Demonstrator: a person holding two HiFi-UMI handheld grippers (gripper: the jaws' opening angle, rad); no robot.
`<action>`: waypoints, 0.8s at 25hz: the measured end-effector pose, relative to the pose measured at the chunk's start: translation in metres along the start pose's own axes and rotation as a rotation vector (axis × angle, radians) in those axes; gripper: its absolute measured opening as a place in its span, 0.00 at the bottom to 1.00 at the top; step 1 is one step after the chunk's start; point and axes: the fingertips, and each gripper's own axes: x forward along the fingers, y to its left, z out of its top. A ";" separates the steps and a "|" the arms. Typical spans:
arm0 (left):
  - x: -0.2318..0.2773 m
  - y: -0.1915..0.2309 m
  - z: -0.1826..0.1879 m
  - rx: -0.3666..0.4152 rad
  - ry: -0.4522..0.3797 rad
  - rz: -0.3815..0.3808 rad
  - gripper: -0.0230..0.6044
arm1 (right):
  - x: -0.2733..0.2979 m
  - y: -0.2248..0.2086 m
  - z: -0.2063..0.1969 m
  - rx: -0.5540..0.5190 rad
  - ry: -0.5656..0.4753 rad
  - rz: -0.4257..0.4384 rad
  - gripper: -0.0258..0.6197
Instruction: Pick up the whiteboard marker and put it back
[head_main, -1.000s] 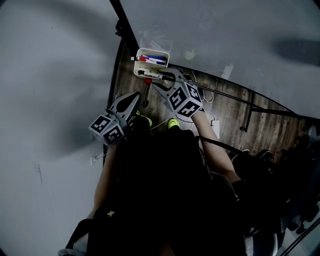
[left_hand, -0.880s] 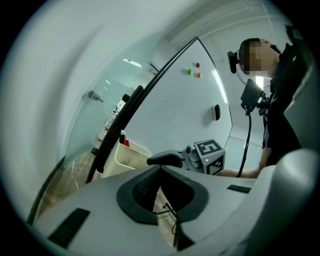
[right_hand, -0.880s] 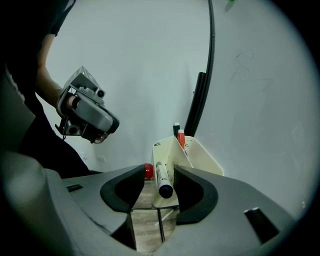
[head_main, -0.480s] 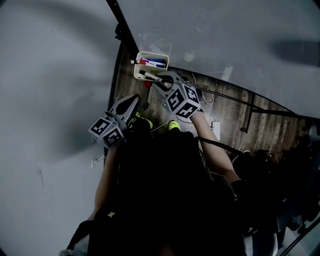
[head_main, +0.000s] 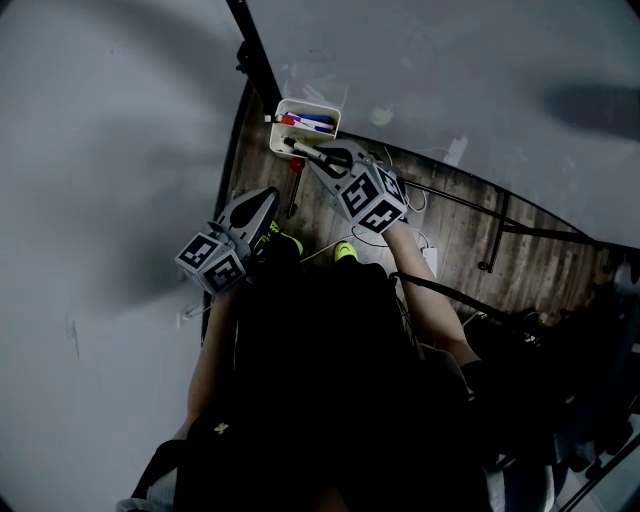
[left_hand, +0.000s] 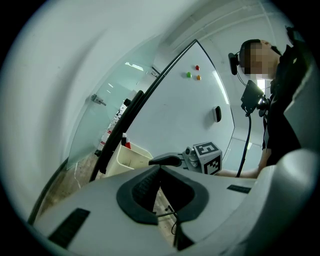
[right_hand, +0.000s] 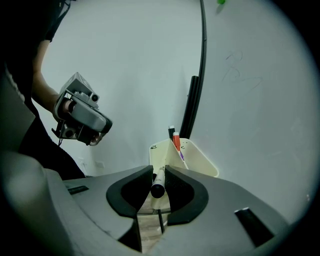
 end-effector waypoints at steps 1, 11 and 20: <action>0.001 0.000 0.000 0.002 -0.002 0.001 0.06 | -0.001 -0.001 0.000 0.007 -0.007 -0.001 0.15; 0.004 -0.002 0.002 0.000 -0.024 0.012 0.06 | -0.011 -0.008 0.010 0.071 -0.047 -0.010 0.16; 0.010 -0.004 -0.003 -0.012 -0.047 0.021 0.06 | -0.025 -0.016 0.018 0.094 -0.088 -0.010 0.16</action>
